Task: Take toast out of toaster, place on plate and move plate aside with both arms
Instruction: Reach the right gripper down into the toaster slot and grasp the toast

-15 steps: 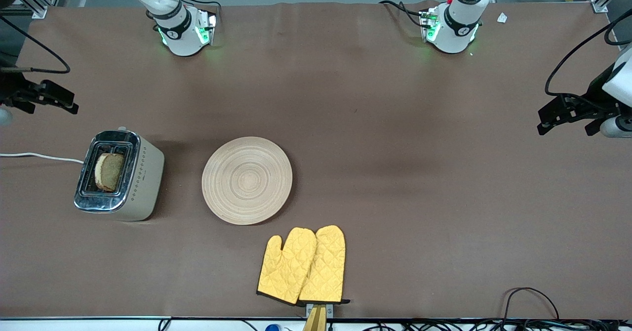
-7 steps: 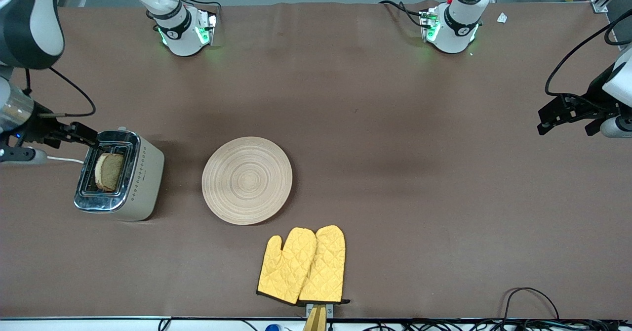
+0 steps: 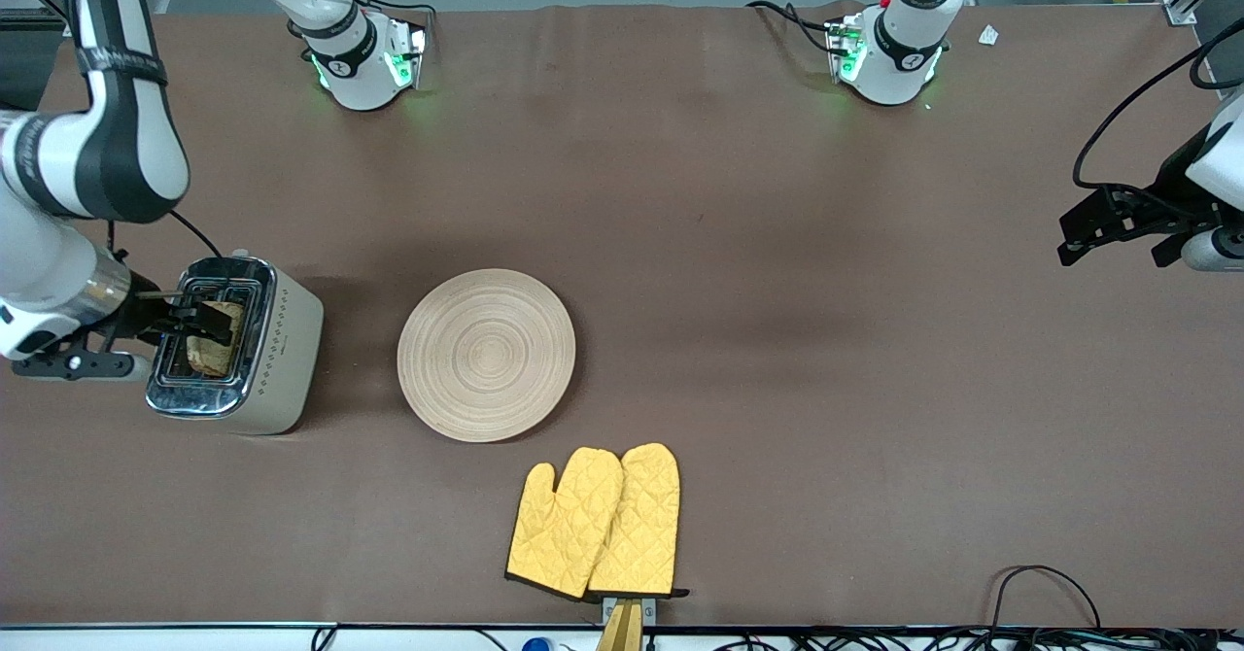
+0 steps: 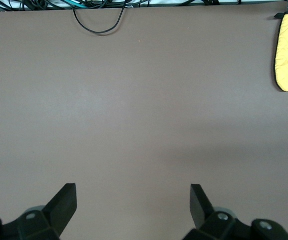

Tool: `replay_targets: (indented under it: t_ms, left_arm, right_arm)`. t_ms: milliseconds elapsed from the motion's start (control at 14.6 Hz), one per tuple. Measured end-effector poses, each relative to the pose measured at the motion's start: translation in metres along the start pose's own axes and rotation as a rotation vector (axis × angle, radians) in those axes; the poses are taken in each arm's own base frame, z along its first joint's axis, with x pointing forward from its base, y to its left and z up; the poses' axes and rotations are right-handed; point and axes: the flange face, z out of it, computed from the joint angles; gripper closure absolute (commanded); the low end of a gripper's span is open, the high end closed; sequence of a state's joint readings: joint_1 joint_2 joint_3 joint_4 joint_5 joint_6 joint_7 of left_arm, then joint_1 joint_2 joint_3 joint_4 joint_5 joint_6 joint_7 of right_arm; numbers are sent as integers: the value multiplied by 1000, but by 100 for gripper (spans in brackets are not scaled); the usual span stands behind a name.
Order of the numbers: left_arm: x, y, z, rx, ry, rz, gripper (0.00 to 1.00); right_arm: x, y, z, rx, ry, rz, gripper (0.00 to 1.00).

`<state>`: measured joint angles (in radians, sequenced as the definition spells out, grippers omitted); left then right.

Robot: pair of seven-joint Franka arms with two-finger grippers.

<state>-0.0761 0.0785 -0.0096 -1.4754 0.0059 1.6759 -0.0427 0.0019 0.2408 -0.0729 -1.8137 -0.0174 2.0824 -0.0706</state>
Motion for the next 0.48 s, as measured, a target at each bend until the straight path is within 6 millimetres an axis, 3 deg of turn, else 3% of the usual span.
replay_targets:
  t_ms: [137, 479]
  left_arm:
    - [0, 0, 0, 0, 0, 0, 0]
    - [0, 0, 0, 0, 0, -1, 0]
  right_arm:
    - [-1, 12, 13, 0, -12, -29, 0]
    - [-6, 32, 17, 3, -37, -45, 0]
